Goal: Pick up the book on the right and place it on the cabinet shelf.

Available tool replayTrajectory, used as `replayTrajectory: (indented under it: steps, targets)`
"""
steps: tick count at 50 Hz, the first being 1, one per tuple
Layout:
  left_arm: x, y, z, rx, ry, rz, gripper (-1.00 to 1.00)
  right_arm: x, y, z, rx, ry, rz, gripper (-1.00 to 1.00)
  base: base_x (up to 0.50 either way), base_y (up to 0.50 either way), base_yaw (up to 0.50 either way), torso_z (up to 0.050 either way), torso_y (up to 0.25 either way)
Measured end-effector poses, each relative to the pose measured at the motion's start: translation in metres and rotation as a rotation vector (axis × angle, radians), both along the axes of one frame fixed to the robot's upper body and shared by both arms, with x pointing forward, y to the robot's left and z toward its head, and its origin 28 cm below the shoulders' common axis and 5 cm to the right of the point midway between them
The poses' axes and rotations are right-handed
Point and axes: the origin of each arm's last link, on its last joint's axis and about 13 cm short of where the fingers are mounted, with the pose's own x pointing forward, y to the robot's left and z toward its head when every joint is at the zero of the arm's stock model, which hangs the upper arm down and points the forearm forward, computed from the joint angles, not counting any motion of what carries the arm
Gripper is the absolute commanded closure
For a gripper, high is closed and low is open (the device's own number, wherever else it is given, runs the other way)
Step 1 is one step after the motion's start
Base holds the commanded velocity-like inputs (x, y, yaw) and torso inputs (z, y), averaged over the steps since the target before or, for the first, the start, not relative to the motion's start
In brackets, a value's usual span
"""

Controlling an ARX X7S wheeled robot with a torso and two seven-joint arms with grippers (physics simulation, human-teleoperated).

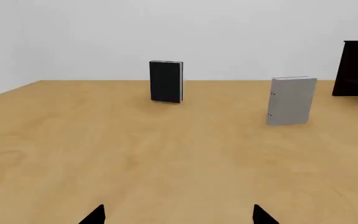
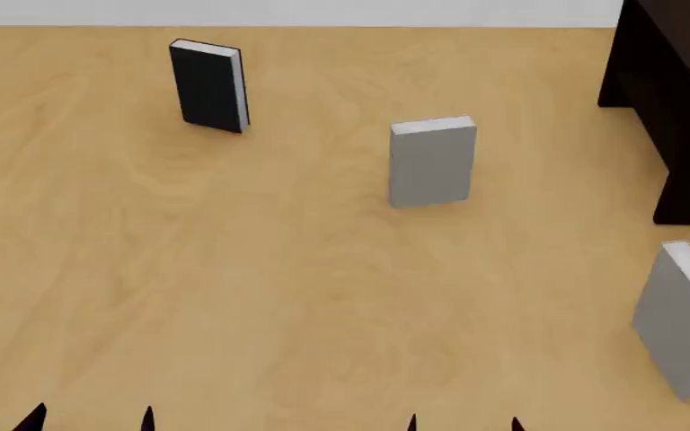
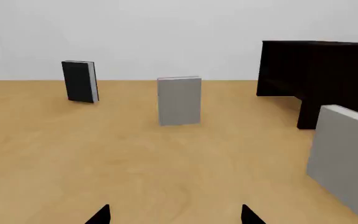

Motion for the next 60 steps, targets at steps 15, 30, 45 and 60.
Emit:
replayTrajectory:
  steps: [15, 30, 45, 60]
  targets:
    - [0.000, 0.001, 0.001, 0.008, -0.003, 0.008, -1.00, -0.001, 0.000, -0.001, -0.001, 0.004, -0.002, -1.00, 0.00, 0.00, 0.00, 0.000, 0.000]
    - [-0.001, -0.001, 0.011, 0.020, -0.026, 0.003, -1.00, 0.000, 0.000, 0.006, -0.028, -0.025, 0.003, -1.00, 0.00, 0.00, 0.00, 0.000, 0.000]
    - [0.005, 0.009, 0.080, -0.003, -0.193, 0.022, -1.00, 0.012, -0.006, 0.062, -0.036, -0.160, -0.007, -1.00, 0.00, 0.00, 0.00, 0.000, 0.000]
    - [-0.004, 0.030, 0.166, 0.030, -0.387, 0.077, -1.00, 0.018, -0.022, 0.138, -0.049, -0.309, -0.027, -1.00, 0.00, 0.00, 0.00, 0.000, 0.000]
